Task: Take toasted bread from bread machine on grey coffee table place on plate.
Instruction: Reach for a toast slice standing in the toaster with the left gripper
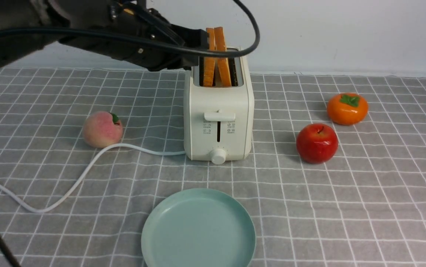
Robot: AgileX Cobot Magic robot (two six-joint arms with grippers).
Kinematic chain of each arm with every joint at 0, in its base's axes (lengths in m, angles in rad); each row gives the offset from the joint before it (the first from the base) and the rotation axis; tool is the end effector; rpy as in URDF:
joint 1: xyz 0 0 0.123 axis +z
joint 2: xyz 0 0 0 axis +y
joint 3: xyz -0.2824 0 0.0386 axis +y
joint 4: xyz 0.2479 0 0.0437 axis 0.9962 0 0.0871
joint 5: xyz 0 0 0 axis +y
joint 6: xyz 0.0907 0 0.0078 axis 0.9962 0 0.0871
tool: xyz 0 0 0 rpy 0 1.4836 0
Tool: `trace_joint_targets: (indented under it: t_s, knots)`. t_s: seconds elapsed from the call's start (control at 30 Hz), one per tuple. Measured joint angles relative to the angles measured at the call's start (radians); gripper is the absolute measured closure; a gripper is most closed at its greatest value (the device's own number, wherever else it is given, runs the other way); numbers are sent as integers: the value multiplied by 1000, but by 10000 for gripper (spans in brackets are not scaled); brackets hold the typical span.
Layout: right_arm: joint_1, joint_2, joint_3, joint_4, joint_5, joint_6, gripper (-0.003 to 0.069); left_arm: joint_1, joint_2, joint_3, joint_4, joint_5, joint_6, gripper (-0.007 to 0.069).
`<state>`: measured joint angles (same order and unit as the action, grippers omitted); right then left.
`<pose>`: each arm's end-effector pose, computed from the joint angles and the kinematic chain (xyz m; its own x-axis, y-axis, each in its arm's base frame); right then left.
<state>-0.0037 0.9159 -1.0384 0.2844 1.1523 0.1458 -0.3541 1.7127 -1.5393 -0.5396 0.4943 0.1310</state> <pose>0.1521 0.0228 0.3737 -0.8114 0.2553 -0.5258 0.0637 0.9329 0.3546 0.3735 -0.1618 0.3535 -0.6220 -0.1286 -0.7723 0.3402 0.8441 -0.4145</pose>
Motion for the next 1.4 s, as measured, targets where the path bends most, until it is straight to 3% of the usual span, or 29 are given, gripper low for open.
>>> trace_joint_targets:
  t_s: [0.1,0.27,0.57,0.8,0.97,1.0,1.03,1.1,1.13,1.4]
  knots:
    - [0,0,0,12,-5,0,585,0,75,-12,-122,-70,112,337]
    - [0,0,0,22,-18,0,585,0,136,-12,-249,-183,238,234]
    - [0,0,0,22,-37,0,576,0,209,-16,-416,-332,411,218]
    - [0,0,3,22,-38,0,566,-2,228,-18,-480,-333,433,218]
    - [0,0,3,22,-38,0,559,-2,232,-20,-487,-336,435,323]
    - [0,0,3,22,-38,0,557,-3,232,-23,-489,-337,435,429]
    - [0,0,3,22,-38,0,557,-3,232,-23,-489,-337,435,429]
    - [0,0,3,22,-38,1,552,-4,229,-25,-489,-338,449,594]
    - [0,0,3,22,-38,1,552,-4,225,-25,-488,-336,458,624]
    - [0,1,3,22,-38,1,541,-3,147,-24,-478,-327,530,638]
